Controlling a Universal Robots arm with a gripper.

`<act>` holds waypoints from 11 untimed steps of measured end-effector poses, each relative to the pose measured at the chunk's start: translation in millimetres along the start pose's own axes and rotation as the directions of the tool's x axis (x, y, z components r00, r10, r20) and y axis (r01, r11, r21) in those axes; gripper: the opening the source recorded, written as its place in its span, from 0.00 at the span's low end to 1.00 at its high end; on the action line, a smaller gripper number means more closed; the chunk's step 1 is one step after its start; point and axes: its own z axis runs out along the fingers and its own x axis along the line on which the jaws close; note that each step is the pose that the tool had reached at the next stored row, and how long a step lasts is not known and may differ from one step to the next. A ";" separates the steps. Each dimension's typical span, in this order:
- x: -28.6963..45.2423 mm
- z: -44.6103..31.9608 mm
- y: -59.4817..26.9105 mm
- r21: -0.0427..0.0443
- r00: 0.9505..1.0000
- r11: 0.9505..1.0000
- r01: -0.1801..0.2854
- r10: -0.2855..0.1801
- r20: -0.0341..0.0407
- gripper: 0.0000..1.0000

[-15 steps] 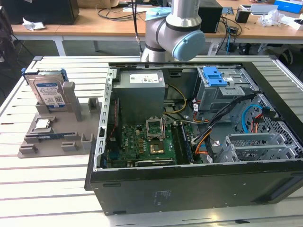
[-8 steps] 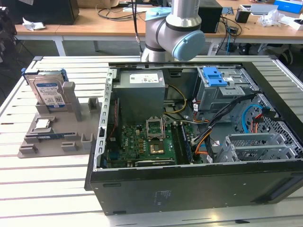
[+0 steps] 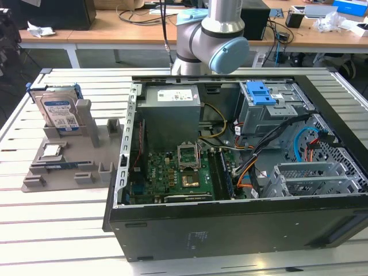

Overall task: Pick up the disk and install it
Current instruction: 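Pick up the disk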

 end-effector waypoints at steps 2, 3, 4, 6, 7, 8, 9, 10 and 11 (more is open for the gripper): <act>-3.2 -0.1 -0.1 0.000 1.000 1.000 0.000 0.000 0.000 0.60; -5.4 0.0 -0.2 0.000 1.000 1.000 0.000 0.000 0.000 0.60; -8.1 0.0 -0.2 0.000 1.000 1.000 0.000 0.000 0.000 0.60; -12.4 0.1 -0.4 0.000 1.000 1.000 0.000 0.000 0.000 0.60; -13.8 0.2 -0.5 0.000 1.000 1.000 0.000 0.000 0.000 0.60; -16.3 0.3 -0.6 0.000 1.000 1.000 0.000 0.000 0.000 0.60; -18.6 0.4 -0.6 0.000 1.000 1.000 0.000 0.000 0.000 0.60; -20.8 0.5 -0.7 0.000 1.000 1.000 0.000 0.000 0.000 0.60; -21.6 0.5 -0.8 0.000 1.000 1.000 0.000 0.000 0.000 0.60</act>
